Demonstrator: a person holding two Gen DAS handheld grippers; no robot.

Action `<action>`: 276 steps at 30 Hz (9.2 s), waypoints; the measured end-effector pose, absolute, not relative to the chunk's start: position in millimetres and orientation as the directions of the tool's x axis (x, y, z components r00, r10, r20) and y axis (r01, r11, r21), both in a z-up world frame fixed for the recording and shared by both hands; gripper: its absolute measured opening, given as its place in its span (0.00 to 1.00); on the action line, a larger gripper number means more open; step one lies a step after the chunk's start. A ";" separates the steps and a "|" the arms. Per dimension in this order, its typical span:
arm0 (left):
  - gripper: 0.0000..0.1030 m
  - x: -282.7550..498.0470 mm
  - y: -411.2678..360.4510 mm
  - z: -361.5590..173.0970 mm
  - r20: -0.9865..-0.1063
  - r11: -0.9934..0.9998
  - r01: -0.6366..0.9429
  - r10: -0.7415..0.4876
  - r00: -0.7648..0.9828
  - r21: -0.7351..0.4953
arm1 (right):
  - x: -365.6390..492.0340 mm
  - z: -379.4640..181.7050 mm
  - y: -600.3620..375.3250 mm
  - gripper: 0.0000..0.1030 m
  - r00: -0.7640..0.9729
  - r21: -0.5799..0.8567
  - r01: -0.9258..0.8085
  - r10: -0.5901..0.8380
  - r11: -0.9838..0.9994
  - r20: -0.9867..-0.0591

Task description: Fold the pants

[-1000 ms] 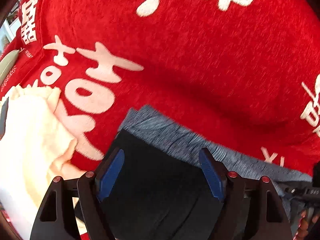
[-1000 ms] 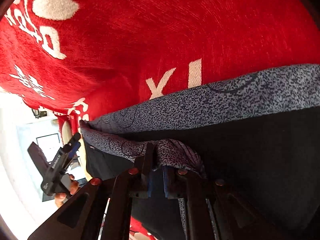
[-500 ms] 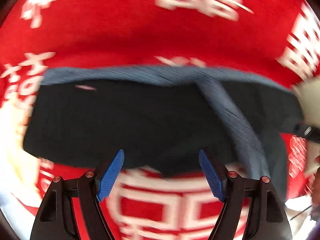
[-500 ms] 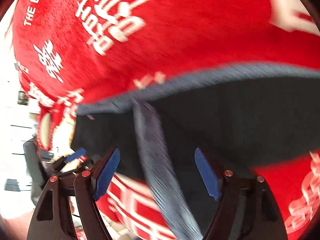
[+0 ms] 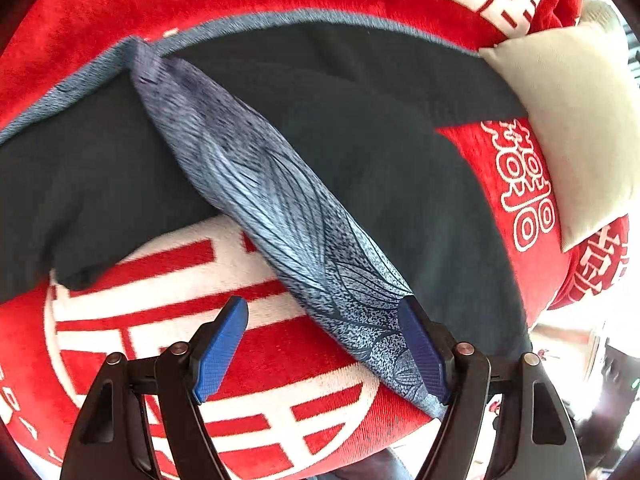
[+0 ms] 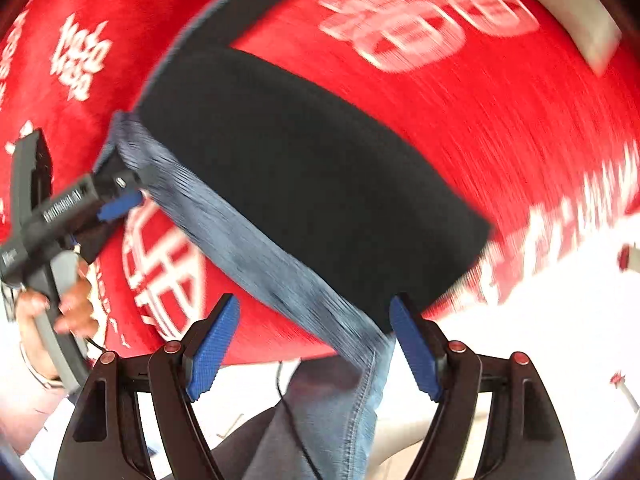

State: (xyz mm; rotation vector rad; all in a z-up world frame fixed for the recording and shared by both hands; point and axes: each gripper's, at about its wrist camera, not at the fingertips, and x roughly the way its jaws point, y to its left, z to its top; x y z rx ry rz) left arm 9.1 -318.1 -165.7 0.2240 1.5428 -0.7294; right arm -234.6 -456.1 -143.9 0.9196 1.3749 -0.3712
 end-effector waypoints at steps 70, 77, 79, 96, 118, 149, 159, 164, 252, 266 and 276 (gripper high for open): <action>0.15 110.8 -448.1 -186.7 -0.989 0.897 0.435 0.018 0.147 0.081 | 73.5 -158.8 -714.7 0.33 0.194 0.224 0.327 0.167 0.918 -0.967; 0.15 144.9 -436.5 -174.9 -0.981 0.913 0.397 0.012 0.193 0.090 | 63.1 -156.9 -735.1 0.30 0.224 0.212 0.449 0.121 0.868 -0.967; 0.15 156.5 -433.5 -189.5 -0.987 0.924 0.374 0.021 0.158 0.079 | 70.0 -148.4 -717.8 0.30 0.278 0.308 0.381 0.210 0.872 -0.937; 0.15 196.6 -385.6 -160.0 -0.960 0.935 0.314 0.077 0.269 0.163 | 96.2 -139.7 -656.0 0.48 0.276 0.300 0.272 0.225 0.914 -0.935; 0.15 280.9 -135.8 -197.9 -0.962 0.960 0.223 0.115 0.248 0.172 | 141.6 -155.0 -383.9 0.58 0.242 0.391 0.022 0.374 0.920 -0.895; 0.15 312.6 -58.2 -234.2 -0.952 0.968 0.242 -0.011 0.306 0.067 | 287.9 -232.7 -239.7 0.12 0.058 0.114 -0.433 0.153 0.894 -0.986; 0.15 271.9 -52.9 -196.7 -0.964 0.962 0.271 -0.054 0.259 0.019 | 218.5 -150.2 -332.2 0.31 0.129 0.495 -0.095 0.504 0.864 -0.854; 0.15 248.8 -51.3 -220.5 -0.974 0.947 0.310 0.007 0.226 0.079 | 108.6 -167.7 -343.2 0.31 0.144 0.677 0.179 0.662 0.714 -0.736; 0.26 133.6 -411.2 -205.7 -0.979 0.840 0.531 0.004 0.202 0.113 | -62.5 -113.7 -711.8 0.48 0.331 0.197 0.779 -0.122 0.595 -0.936; 0.26 97.4 -452.1 -193.3 -0.956 0.795 0.561 0.078 0.282 0.231 | -60.2 -135.3 -752.0 0.16 0.381 0.250 0.794 -0.132 0.554 -0.915; 0.26 91.3 -465.7 -166.7 -0.968 0.803 0.575 0.012 0.250 0.159 | -83.6 -135.0 -750.3 0.28 0.304 0.180 0.781 -0.113 0.598 -0.946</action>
